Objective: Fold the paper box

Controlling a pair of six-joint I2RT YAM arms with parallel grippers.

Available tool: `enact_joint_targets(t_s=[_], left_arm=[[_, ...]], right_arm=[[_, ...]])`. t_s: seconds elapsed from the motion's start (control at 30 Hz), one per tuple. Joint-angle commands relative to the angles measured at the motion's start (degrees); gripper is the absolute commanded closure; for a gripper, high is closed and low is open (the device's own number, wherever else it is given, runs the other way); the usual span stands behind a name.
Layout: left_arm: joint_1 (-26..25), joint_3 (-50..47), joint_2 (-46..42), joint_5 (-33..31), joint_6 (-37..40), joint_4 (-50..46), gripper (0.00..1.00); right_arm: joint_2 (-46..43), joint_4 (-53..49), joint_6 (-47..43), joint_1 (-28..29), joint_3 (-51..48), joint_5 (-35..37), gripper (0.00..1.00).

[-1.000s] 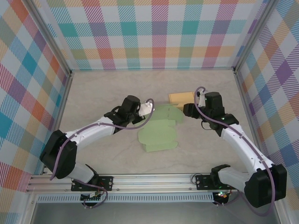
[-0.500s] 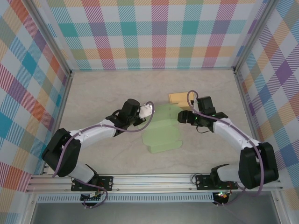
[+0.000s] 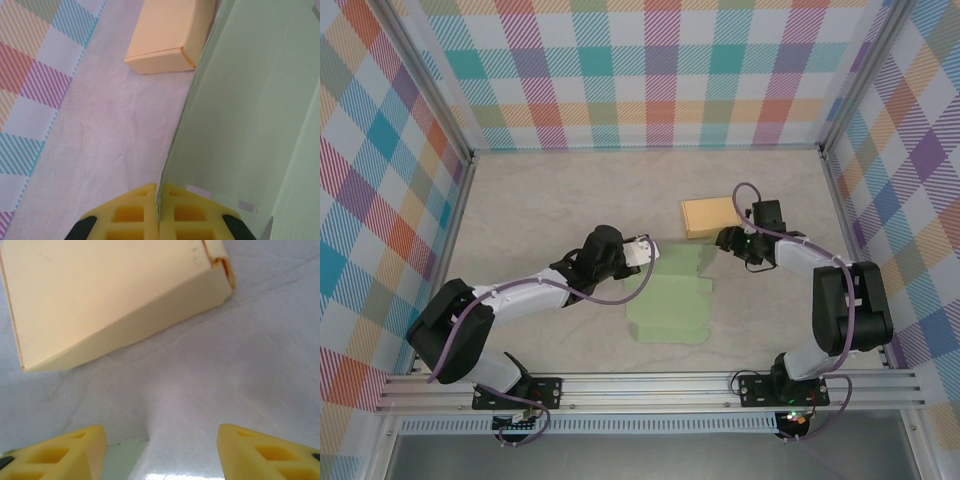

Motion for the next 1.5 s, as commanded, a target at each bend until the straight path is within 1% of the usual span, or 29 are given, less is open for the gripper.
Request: enact_joint_targets(t_s=[0.0,0.03,0.2,0.37,0.43,0.5,0.57,0.63,0.73,0.83,0.9,1.03,1.1,1.27,1.47], left_arm=[[-0.57,2.57,1.13,-6.62,-2.07,3.35,1.00],[-0.65,3.50,1.77,-8.36,-3.05,2.84,1.00],[-1.42,6.33,4.74,-12.05,-4.70,3.93,1.00],[-3.62,9.54,9.45,-19.70,-4.56,5.35,1.00],[-4.30,9.48,10.98,-22.13,-4.39,8.15,1.00],[-4.90,9.39,11.67,-22.65,-4.55,8.98,1.00],[-5.44,8.66,11.87,-23.12,-4.35,11.00,1.00],[-5.79,7.40,11.93,-23.24,-3.99,14.23,1.00],[-6.24,4.80,12.43,-23.35,-2.12,20.73,1.00],[-6.76,2.98,13.79,-24.11,0.67,26.97,1.00],[-7.05,2.50,14.94,-24.34,2.79,29.24,1.00],[-7.50,2.99,16.93,-25.17,4.76,30.56,1.00],[-7.85,2.99,17.74,-25.42,5.06,31.46,1.00],[-8.47,3.14,19.06,-26.03,6.35,32.75,1.00],[-8.64,3.25,19.51,-26.37,7.47,33.73,1.00]], right_arm=[[-0.64,1.90,1.09,0.03,1.94,-1.74,0.39],[-1.14,1.22,0.72,-0.05,2.25,-1.49,0.39],[-4.70,-4.31,-1.78,-1.21,4.40,0.81,0.38],[-8.21,-8.47,-2.95,-3.00,6.35,1.85,0.38],[-9.64,-10.60,-3.23,-3.14,7.15,3.21,0.39],[-11.33,-11.79,-3.10,-3.22,7.52,3.26,0.40],[-13.11,-11.86,-2.90,-3.22,7.46,1.03,0.45],[-14.76,-10.47,-2.54,-3.26,7.14,-3.50,0.47],[-16.19,-7.97,-2.22,-3.20,7.09,-9.30,0.47],[-16.91,-5.61,-2.08,-3.23,7.55,-13.19,0.47],[-16.94,-5.39,-2.54,-3.24,8.26,-13.59,0.46],[-15.40,-5.97,-3.69,-3.15,9.67,-13.74,0.45],[-14.11,-5.57,-3.67,-3.10,10.16,-14.77,0.45],[-11.42,-4.67,-4.72,-2.73,11.24,-14.56,0.45],[-7.23,-6.36,-7.24,-1.83,15.74,-13.82,0.44]])
